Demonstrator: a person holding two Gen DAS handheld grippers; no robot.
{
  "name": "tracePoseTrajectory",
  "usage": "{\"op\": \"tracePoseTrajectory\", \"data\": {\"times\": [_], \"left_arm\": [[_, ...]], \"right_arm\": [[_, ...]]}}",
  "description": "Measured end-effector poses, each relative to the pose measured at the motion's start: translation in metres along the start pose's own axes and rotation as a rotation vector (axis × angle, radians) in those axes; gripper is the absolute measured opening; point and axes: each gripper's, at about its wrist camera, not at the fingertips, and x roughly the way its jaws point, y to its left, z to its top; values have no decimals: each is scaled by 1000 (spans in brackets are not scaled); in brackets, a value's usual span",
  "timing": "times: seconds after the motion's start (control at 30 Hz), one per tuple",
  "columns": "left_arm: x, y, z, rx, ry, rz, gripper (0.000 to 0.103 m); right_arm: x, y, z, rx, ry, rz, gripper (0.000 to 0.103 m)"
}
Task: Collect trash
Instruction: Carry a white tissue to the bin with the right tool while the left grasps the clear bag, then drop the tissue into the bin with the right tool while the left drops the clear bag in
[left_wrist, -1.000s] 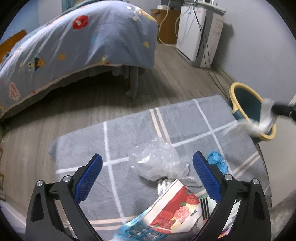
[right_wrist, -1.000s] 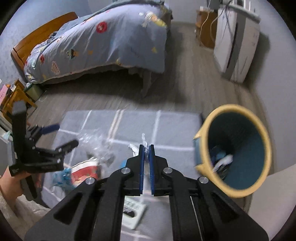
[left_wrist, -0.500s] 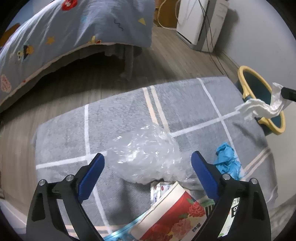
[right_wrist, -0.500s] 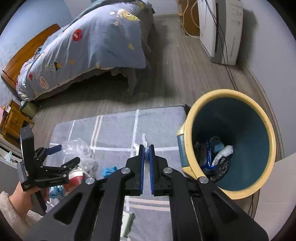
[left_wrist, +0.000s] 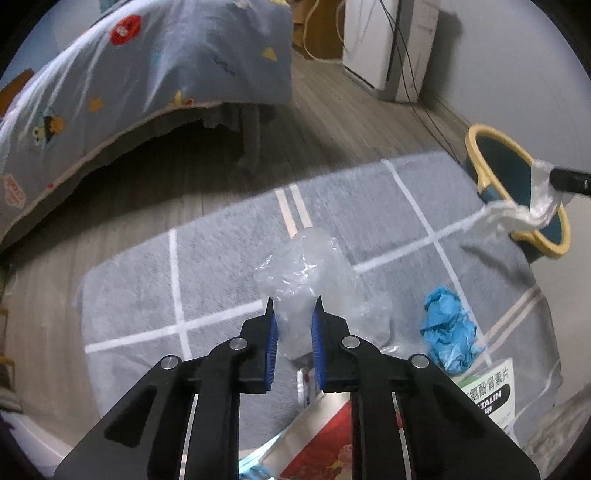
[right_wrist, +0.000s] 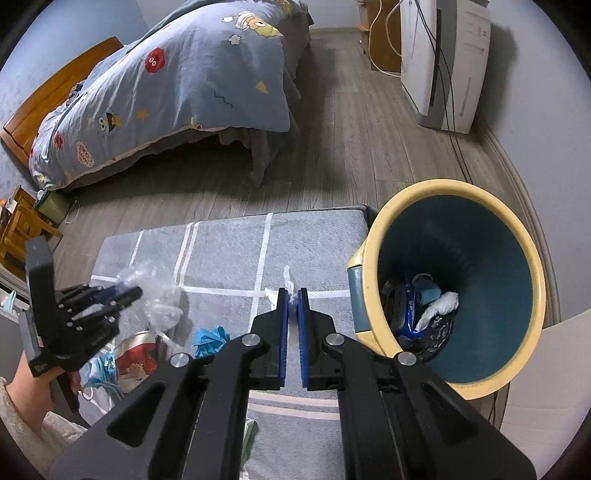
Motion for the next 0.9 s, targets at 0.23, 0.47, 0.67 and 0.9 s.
{"op": "tracePoseTrajectory", "data": {"times": [0.23, 0.47, 0.67, 0.9], "left_arm": [[-21, 7, 8, -26, -67, 10, 14], [-45, 6, 16, -29, -135, -2, 14], [-58, 4, 23, -8, -176, 9, 14], [-81, -5, 33, 1, -241, -12, 14]], "right_arm": [[-1, -1, 0, -1, -7, -2, 5], [-6, 1, 3, 1, -22, 9, 5], [-7, 3, 4, -5, -23, 23, 5], [-22, 12, 9, -7, -56, 92, 5]]}}
